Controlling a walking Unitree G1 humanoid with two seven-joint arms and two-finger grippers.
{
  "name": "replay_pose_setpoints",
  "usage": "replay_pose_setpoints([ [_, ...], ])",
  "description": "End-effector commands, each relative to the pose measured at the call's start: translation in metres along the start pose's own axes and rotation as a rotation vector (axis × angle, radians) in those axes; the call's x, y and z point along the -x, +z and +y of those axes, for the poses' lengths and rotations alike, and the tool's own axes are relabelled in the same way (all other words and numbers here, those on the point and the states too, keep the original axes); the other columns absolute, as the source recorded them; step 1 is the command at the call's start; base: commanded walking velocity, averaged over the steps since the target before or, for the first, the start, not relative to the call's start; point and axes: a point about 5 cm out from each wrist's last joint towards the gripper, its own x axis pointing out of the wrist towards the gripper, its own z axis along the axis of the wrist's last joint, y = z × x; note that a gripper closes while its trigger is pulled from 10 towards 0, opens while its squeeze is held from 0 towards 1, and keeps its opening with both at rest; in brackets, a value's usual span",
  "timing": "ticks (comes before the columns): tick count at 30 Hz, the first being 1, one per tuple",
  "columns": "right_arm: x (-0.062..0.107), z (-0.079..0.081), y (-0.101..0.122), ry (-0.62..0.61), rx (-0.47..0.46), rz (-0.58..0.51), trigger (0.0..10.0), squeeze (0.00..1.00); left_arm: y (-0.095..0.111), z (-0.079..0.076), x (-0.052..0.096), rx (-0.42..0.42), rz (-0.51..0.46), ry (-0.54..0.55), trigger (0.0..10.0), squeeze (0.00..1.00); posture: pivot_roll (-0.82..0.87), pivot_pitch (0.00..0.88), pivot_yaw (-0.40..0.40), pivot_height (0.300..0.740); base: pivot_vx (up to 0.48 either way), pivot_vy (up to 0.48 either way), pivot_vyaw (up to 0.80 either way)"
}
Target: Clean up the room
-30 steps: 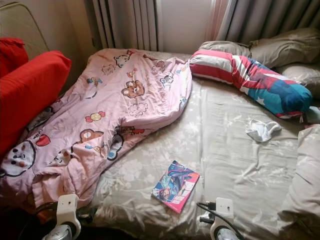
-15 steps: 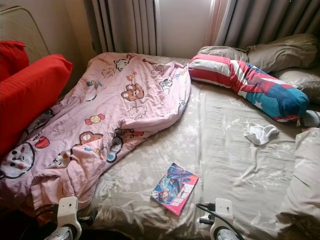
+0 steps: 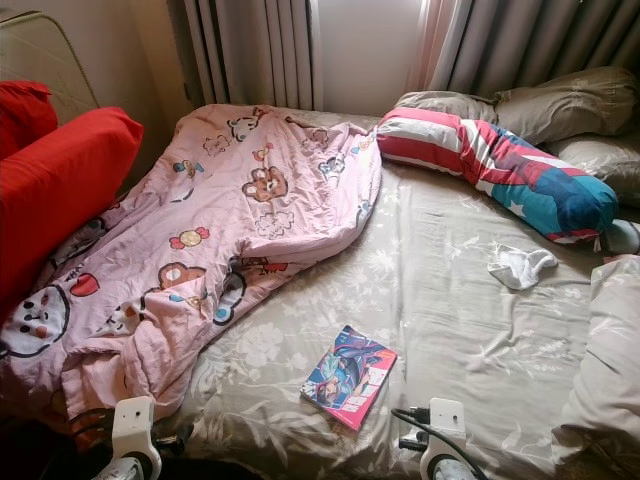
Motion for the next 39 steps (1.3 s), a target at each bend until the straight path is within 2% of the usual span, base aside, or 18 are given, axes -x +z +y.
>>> replay_pose_setpoints([
  [1,0.0,0.0,0.0,-0.004,-0.006,0.004,10.0,0.0,-0.007,0.003,0.002,-0.011,0.033,0.006,10.0,0.0,0.16,0.059,-0.038,0.74,0.0,0.0,0.0],
  [17,0.0,0.0,-0.001,-0.004,-0.009,0.009,10.0,0.0,-0.01,0.004,0.003,-0.005,0.048,0.004,10.0,0.0,0.16,0.061,-0.037,0.74,0.0,0.0,0.0],
  [39,0.0,0.001,-0.002,0.001,-0.005,0.012,10.0,0.0,-0.021,0.011,0.007,-0.017,0.092,0.012,10.0,0.0,0.15,0.045,-0.024,0.74,-0.261,0.0,0.0],
])
